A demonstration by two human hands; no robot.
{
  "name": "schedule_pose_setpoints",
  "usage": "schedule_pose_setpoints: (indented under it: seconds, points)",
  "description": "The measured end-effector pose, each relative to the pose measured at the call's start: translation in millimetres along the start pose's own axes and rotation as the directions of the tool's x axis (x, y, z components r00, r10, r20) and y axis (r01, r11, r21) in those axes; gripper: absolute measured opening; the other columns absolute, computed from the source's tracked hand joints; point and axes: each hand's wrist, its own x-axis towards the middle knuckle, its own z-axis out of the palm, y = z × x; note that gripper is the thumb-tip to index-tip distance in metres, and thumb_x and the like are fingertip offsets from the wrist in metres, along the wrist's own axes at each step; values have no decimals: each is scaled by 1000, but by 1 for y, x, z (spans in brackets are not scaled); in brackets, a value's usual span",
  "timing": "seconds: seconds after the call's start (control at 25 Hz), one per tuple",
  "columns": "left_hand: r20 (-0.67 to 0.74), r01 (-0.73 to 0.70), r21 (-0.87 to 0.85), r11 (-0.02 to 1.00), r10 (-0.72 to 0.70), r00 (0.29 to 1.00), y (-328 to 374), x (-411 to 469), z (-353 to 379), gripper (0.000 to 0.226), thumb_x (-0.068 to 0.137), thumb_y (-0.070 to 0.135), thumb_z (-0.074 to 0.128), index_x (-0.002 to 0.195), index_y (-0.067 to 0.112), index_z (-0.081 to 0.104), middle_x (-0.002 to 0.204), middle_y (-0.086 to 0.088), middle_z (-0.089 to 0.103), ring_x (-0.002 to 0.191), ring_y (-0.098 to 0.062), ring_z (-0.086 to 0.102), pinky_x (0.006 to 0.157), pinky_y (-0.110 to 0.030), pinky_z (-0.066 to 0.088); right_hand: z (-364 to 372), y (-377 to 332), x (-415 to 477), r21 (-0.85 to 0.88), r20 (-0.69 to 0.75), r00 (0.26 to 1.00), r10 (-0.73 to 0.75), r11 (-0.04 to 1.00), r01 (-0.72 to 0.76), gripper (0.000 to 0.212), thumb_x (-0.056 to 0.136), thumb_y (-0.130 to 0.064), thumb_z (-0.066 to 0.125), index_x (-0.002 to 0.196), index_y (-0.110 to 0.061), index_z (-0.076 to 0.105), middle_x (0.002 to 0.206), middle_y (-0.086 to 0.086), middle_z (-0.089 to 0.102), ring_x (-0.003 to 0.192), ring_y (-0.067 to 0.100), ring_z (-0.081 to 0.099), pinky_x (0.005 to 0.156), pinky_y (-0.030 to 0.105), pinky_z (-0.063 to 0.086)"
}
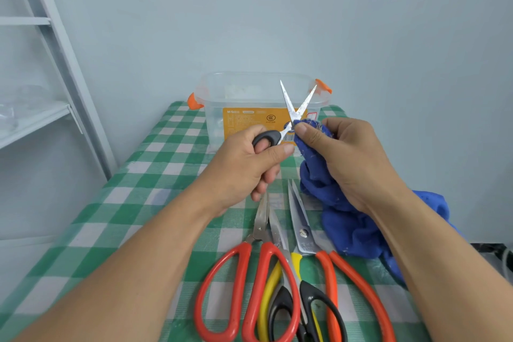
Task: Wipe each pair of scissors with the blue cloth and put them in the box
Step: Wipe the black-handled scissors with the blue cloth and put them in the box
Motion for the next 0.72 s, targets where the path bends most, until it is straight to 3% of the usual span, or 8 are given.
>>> schedule_pose_setpoints:
  seconds: [0.12, 0.28, 0.36, 0.44, 0.52, 0.6, 0.72]
  points:
    - [21, 19, -45, 999, -18, 1000, 1, 2, -6, 28, 94, 24, 68, 83, 18, 43, 52, 2, 38, 42, -12, 31, 37, -23, 32, 0, 5, 2, 23, 49, 999, 8, 1000, -9, 31, 97, -24, 66, 86, 5, 64, 55, -1, 55, 52, 14, 47, 50, 24, 38]
    - [70, -29, -44, 999, 32, 997, 3, 2, -5, 36, 96, 14, 65, 77, 17, 35, 52, 4, 30, 40, -10, 27, 35, -24, 33, 3, 4, -1, 90, 23, 999, 22, 996, -24, 51, 93, -37, 69, 78, 9, 52, 57, 12, 43, 48, 20, 37, 44, 26, 30]
    - [78, -72, 9, 997, 71, 994, 2, 1, -2, 35, 96, 12, 64, 77, 16, 36, 51, 4, 30, 40, -9, 29, 35, -25, 35, 4, 3, -1, 127, 16, 998, 67, 990, -68, 64, 89, -47, 71, 72, 8, 44, 57, 15, 36, 45, 27, 32, 39, 34, 26]
    - [86, -92, 48, 995, 88, 992, 2, 1, 1, 31, 96, 12, 64, 79, 14, 39, 50, 5, 33, 39, -10, 31, 35, -26, 37, 4, 4, 0, 144, 22, 996, 90, 985, -92, 71, 85, -53, 74, 71, 8, 40, 58, 15, 33, 48, 31, 33, 39, 46, 32]
    - [69, -80, 26, 996, 78, 995, 1, 1, 1, 33, 96, 12, 65, 78, 14, 37, 50, 6, 32, 39, -9, 31, 35, -25, 37, 3, 5, 2, 143, 28, 996, 90, 985, -93, 64, 85, -49, 76, 71, 7, 49, 60, 13, 38, 53, 28, 38, 47, 43, 38]
    - [49, -57, -14, 998, 58, 997, 0, 3, -1, 36, 96, 12, 65, 77, 16, 34, 52, 4, 30, 39, -8, 30, 34, -24, 36, 1, 7, 4, 182, 54, 994, 98, 978, -106, 47, 89, -32, 75, 83, 12, 58, 61, 11, 47, 57, 23, 41, 54, 33, 35]
    - [57, -35, -47, 998, 38, 998, -1, 3, -5, 37, 95, 13, 65, 78, 17, 33, 51, 4, 30, 40, -11, 28, 35, -24, 36, -1, 8, 3, 281, 110, 985, 132, 947, -158, 30, 90, -15, 72, 94, 13, 62, 61, 8, 60, 52, 19, 51, 58, 30, 38]
